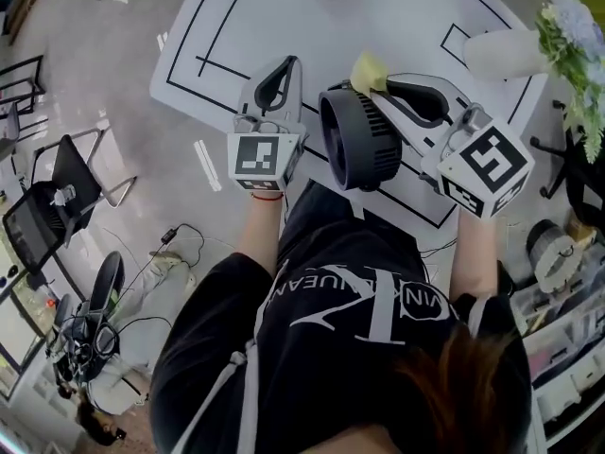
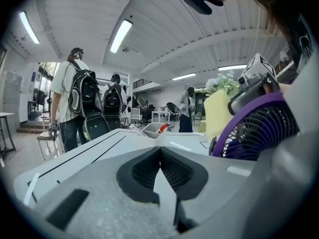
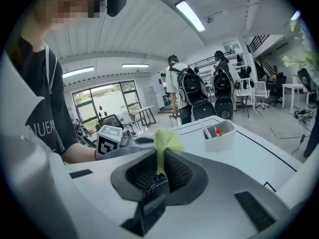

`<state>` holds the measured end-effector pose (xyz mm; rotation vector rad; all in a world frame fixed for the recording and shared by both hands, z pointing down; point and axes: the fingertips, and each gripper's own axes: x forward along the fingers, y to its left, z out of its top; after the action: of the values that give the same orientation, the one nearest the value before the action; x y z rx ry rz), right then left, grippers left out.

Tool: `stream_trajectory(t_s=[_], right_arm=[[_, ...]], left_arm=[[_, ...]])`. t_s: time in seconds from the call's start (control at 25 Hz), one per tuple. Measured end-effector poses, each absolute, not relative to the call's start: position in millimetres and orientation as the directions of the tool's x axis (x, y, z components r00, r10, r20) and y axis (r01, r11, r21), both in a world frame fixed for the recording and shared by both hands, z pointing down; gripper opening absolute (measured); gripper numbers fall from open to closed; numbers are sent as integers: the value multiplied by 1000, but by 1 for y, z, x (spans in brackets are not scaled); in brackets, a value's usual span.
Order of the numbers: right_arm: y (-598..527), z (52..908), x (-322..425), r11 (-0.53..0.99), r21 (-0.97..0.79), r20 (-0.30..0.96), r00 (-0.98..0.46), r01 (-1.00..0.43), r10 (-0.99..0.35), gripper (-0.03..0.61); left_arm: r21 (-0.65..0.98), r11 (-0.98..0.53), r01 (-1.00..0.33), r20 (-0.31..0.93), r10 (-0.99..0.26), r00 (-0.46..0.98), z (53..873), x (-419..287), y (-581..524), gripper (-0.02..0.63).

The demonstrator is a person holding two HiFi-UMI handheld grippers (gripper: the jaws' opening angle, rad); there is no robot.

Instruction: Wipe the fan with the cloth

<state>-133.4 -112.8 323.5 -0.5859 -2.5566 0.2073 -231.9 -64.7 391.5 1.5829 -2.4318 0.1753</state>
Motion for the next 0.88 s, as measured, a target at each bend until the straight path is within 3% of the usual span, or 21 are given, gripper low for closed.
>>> stream_trajectory(t_s=[0.28,0.88], right_arm=[[-104,301,-109,919,-213,432,-811,332,394,41],[-65,303,-46,943,-97,391,-859,319,331,41]], left_arm=[[22,358,-933,227,-911,-344,377,-219,-77,11],[-4,448,-894,223,-871,-438,365,-172,-14,11]])
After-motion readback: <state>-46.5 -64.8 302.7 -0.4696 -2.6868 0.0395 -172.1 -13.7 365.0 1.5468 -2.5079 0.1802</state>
